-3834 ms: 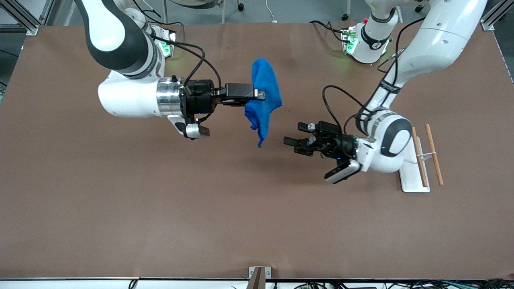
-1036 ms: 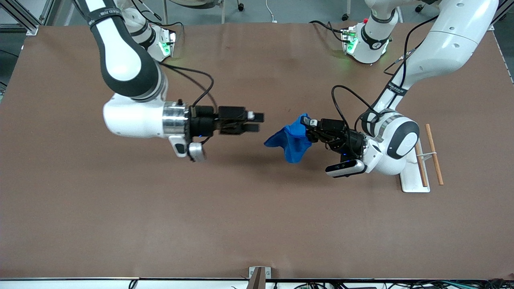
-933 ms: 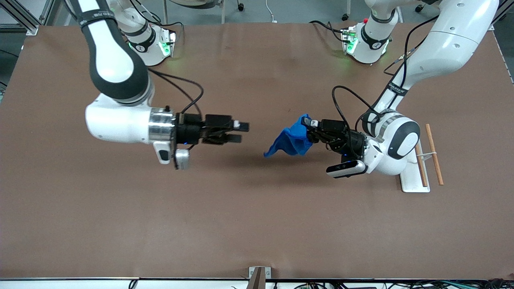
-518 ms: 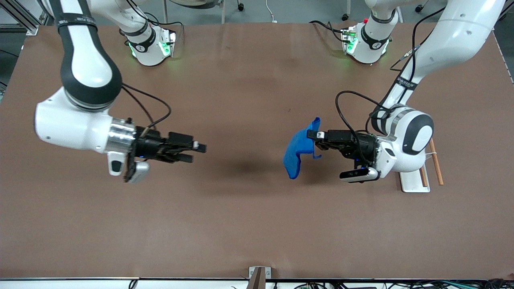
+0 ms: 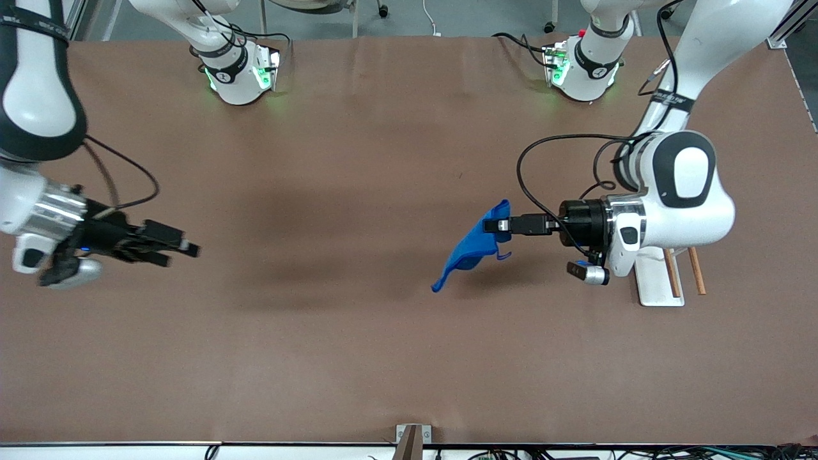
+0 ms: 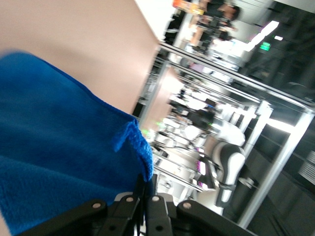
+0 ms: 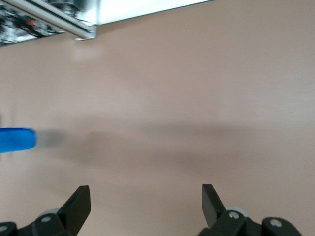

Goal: Right arm passes towel to left arm to hang
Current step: 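Open the right gripper and withdraw it while the left gripper holds the towel, then carry the towel with the left gripper over the wooden sticks, then lower the towel over the two wooden sticks with the left gripper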

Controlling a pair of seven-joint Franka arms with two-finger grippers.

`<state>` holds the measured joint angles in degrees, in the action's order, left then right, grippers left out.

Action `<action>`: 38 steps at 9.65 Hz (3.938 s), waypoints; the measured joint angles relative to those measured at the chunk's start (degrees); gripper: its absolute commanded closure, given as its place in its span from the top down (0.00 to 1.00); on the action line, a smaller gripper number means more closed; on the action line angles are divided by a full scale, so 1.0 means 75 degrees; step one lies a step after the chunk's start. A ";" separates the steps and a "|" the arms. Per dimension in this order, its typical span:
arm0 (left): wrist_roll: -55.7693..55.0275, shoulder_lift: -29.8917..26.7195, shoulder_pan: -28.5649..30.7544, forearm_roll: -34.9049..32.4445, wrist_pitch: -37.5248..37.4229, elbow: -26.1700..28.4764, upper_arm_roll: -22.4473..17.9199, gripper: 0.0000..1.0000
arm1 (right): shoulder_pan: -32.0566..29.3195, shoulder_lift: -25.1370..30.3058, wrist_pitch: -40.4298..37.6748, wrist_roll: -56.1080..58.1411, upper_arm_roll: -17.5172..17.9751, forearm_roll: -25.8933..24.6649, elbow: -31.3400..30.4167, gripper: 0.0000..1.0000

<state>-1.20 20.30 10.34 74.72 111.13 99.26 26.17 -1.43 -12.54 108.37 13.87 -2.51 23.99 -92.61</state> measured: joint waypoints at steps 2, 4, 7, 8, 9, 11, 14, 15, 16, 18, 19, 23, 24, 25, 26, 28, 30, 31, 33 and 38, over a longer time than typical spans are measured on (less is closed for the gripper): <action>-0.1704 -0.0250 0.0257 -0.1735 0.0001 -0.0016 -0.0027 0.00 | -0.0073 0.0035 -0.0329 0.0007 0.0031 -0.1419 0.0692 1.00; -0.3598 -0.0500 0.0268 -0.3541 0.0001 -0.0140 -0.0023 0.00 | 0.0021 0.0062 -0.0964 -0.0003 0.0132 -0.2296 0.1358 0.99; -0.5462 -0.0738 0.0365 -0.4972 0.0002 -0.0183 -0.0066 0.00 | 0.0228 0.0323 -0.1553 -0.0317 0.0163 -0.2556 0.1393 0.99; -0.5966 -0.0735 0.0537 -0.5197 0.0003 -0.0184 -0.0080 0.01 | 0.0227 0.0641 -0.1652 -0.0365 0.0160 -0.2638 0.1144 0.99; -0.6284 -0.0733 0.0733 -0.5491 0.0002 -0.0186 -0.0088 0.01 | 0.0224 0.1090 -0.1737 -0.0582 0.0153 -0.2689 0.0718 0.99; -0.6463 -0.0733 0.1012 -0.6258 -0.0194 -0.0197 -0.0094 0.01 | 0.0206 0.1998 -0.1876 -0.0958 0.0144 -0.2803 -0.0182 0.99; -0.6983 -0.0733 0.1280 -0.7071 -0.0567 -0.0216 -0.0106 0.01 | 0.0171 0.2354 -0.1922 -0.1036 0.0137 -0.2826 -0.0748 0.99; -0.7015 -0.0733 0.1531 -0.7171 -0.0816 -0.0233 -0.0109 0.01 | 0.0171 0.2353 -0.1918 -0.1045 0.0138 -0.2828 -0.0792 0.99; -0.7013 -0.0734 0.1845 -0.7206 -0.1123 -0.0245 -0.0111 0.01 | 0.0169 0.2352 -0.1910 -0.1049 0.0137 -0.2830 -0.0811 0.99; -0.6836 -0.0734 0.2455 -0.7489 -0.1683 -0.0269 -0.0114 0.01 | 0.0167 0.2352 -0.1897 -0.1055 0.0138 -0.2833 -0.0815 0.99; -0.6576 -0.0735 0.2683 -0.7744 -0.1850 -0.0278 -0.0115 0.02 | 0.0167 0.2351 -0.1892 -0.1057 0.0139 -0.2834 -0.0817 0.99; -0.4390 -0.0718 0.3455 -0.8881 -0.2032 -0.0354 -0.0119 0.01 | 0.0168 0.2350 -0.1852 -0.1058 0.0143 -0.2834 -0.0820 0.99; -0.3741 -0.0647 0.3519 -0.9234 -0.2033 -0.0477 -0.0124 0.01 | 0.0168 0.2350 -0.1852 -0.1058 0.0145 -0.2834 -0.0820 0.99; -0.3182 -0.0507 0.3547 -0.9552 -0.2034 -0.0643 -0.0126 0.01 | 0.0168 0.2350 -0.1852 -0.1058 0.0147 -0.2834 -0.0820 0.99; -0.2716 -0.0299 0.3575 -0.9803 -0.2034 -0.0850 -0.0128 0.01 | 0.0169 0.2350 -0.1851 -0.1058 0.0149 -0.2834 -0.0820 0.99; -0.1983 0.0077 0.3588 -1.0340 -0.2042 -0.1298 -0.0122 0.01 | 0.0170 0.2350 -0.1851 -0.1058 0.0152 -0.2834 -0.0820 0.99; -0.1198 0.0176 0.3574 -1.0604 -0.2304 -0.1786 -0.0100 0.01 | 0.0170 0.2350 -0.1848 -0.1058 0.0152 -0.2834 -0.0821 0.99; -0.0881 0.0177 0.3567 -1.0623 -0.2472 -0.1998 -0.0089 0.01 | 0.0170 0.2350 -0.1845 -0.1058 0.0152 -0.2834 -0.0821 0.99; -0.0558 0.0266 0.3557 -1.0637 -0.2584 -0.2117 -0.0079 0.01 | 0.0170 0.2349 -0.1841 -0.1059 0.0153 -0.2834 -0.0821 0.99; -0.0229 0.1043 0.3557 -1.0642 -0.2584 -0.2272 -0.0071 0.01 | 0.0170 0.2334 -0.1839 -0.1059 0.0153 -0.2834 -0.0821 0.99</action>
<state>-2.92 28.12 37.02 -5.09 91.75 82.22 25.64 -0.15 4.97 94.57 5.93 -1.36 2.73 -98.77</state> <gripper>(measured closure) 0.974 0.009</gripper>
